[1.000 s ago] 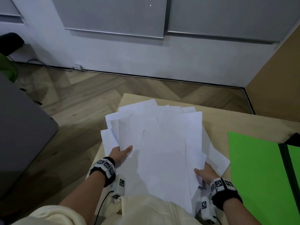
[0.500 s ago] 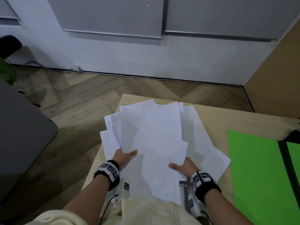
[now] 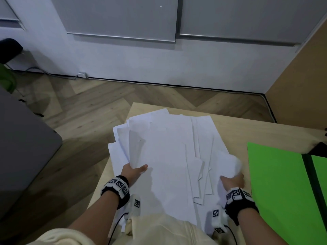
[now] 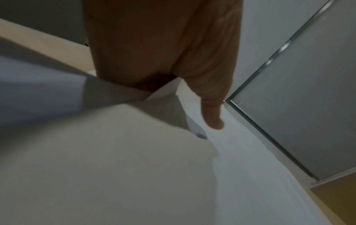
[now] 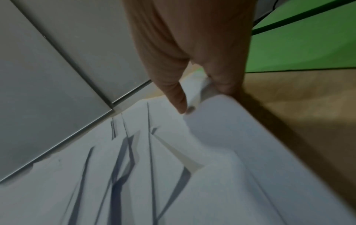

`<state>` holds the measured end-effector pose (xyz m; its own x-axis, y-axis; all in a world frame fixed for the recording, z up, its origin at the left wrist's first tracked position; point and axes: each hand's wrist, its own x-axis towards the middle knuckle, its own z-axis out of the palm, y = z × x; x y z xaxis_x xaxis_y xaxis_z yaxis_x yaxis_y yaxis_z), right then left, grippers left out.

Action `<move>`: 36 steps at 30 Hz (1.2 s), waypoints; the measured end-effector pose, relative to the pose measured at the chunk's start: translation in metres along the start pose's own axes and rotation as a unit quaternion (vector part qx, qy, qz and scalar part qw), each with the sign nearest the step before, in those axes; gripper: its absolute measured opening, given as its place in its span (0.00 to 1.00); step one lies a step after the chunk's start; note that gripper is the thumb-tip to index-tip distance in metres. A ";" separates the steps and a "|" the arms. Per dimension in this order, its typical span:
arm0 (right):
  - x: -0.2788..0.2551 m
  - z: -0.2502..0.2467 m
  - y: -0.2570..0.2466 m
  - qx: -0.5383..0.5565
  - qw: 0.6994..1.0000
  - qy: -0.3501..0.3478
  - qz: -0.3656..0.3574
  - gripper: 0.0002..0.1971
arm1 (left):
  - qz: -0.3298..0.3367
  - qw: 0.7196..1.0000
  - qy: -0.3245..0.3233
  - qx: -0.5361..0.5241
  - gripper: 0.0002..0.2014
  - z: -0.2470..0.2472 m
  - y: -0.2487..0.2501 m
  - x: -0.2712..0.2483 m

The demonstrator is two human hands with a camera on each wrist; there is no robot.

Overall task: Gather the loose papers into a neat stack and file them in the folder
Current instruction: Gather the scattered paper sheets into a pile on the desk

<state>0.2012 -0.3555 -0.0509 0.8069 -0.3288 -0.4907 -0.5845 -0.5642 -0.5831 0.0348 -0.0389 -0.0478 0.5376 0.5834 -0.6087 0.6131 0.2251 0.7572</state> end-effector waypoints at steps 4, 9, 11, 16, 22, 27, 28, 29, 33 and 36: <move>0.002 0.003 -0.001 -0.015 0.989 -0.073 -0.129 0.14 | 0.006 0.999 0.033 0.020 0.17 -0.009 0.000 0.004; 0.013 -0.007 -0.002 0.015 0.994 0.001 -0.110 0.16 | -0.015 0.998 0.056 -0.003 0.19 -0.024 0.002 0.009; 0.023 -0.003 -0.005 -0.033 0.994 -0.009 -0.105 0.23 | -0.019 0.999 0.035 0.019 0.18 -0.023 0.005 0.008; 0.027 0.006 -0.023 -0.089 0.986 -0.071 -0.119 0.31 | -0.024 1.000 -0.011 0.015 0.18 -0.014 0.007 0.010; 0.018 0.017 -0.020 -0.150 0.975 -0.063 -0.152 0.18 | 0.000 1.000 -0.002 0.028 0.15 0.002 0.006 0.011; 0.009 0.021 -0.019 -0.134 0.979 -0.058 -0.140 0.21 | -0.009 0.999 0.029 0.016 0.13 0.001 0.003 0.013; 0.007 0.024 -0.019 -0.104 0.983 -0.065 -0.140 0.22 | -0.008 0.999 0.036 0.015 0.14 0.000 0.001 0.014; 0.004 0.026 -0.020 -0.071 0.984 -0.076 -0.144 0.24 | -0.008 0.999 0.037 0.016 0.15 0.000 0.000 0.014; -0.015 0.037 -0.025 0.036 0.984 -0.150 -0.093 0.31 | 0.011 0.997 -0.028 0.072 0.14 0.011 0.004 0.008; -0.016 0.043 -0.021 0.073 0.980 -0.176 -0.053 0.35 | 0.019 0.984 -0.107 0.144 0.13 0.024 0.009 0.001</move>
<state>0.1967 -0.3056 -0.0591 0.7998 0.0212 -0.5999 -0.5253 -0.4587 -0.7167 0.0551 -0.0544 -0.0471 0.6541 0.4020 -0.6407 0.7123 -0.0425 0.7005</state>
